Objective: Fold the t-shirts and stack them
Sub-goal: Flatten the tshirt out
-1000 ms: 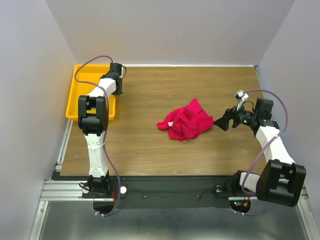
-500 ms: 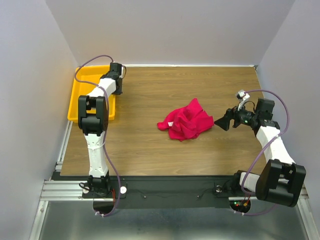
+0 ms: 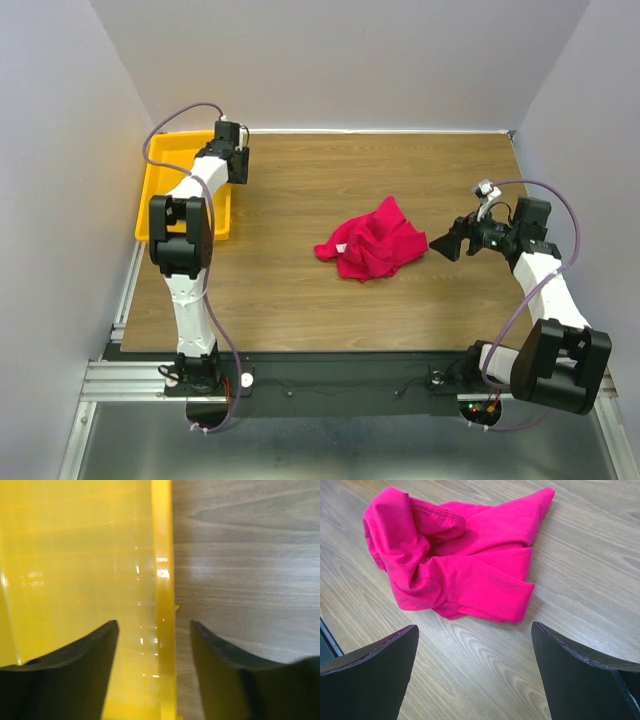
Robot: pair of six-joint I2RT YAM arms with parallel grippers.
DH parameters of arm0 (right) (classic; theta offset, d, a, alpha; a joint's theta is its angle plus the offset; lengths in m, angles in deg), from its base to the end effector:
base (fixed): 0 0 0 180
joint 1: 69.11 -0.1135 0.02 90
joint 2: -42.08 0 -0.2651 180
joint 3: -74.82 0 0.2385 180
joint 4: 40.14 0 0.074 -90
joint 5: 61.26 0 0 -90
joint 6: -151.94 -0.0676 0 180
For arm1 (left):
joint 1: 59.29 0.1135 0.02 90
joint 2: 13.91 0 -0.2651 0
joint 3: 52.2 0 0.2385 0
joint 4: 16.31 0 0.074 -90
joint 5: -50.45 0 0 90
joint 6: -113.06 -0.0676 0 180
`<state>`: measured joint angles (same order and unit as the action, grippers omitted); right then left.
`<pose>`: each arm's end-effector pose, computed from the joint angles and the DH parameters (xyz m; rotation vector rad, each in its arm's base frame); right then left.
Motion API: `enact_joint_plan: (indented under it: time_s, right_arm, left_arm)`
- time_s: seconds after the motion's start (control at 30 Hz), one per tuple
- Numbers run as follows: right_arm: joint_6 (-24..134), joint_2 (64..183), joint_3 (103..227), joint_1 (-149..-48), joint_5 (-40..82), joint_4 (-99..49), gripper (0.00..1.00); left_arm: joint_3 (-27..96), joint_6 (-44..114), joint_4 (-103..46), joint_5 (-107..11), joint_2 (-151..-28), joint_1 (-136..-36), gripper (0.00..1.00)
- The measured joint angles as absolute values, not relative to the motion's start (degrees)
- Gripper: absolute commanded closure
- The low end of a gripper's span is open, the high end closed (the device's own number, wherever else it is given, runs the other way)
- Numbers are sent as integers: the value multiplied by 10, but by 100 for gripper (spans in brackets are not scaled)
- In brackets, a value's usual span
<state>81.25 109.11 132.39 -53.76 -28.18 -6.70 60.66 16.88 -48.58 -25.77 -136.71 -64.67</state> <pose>0.2397 -0.0071 0.2429 -0.5356 1.9616 0.7671 0.5013 -0.0310 0.2013 0.1089 2.2955 0.2844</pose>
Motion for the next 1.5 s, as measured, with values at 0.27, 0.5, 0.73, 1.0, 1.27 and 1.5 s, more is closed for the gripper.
enact_joint_plan:
  time_s: [0.27,0.5,0.73,1.0,1.27,1.5]
  right_arm:
    - [819,1080,1324,-538,-283,-67,0]
    - [861,1075,1313,-538,-308,-53,0]
    - [933,1127,1357,-641,-272,34,1]
    - [925,1142,1396,-820,-157,64,9]
    - [857,1201,1397,-909,-42,50,12]
    - [814,1216,1397,-910,3,11,18]
  left_arm:
    - [522,167,-438,-305,-1213,-647,20]
    - [383,176,-375,-400,-1034,-647,13]
    - [223,230,-303,-571,-879,-646,12]
    - [80,293,-277,-663,-771,-653,12]
    - [15,307,-259,-676,-686,-653,12]
    - [13,307,-249,-676,-664,-653,12]
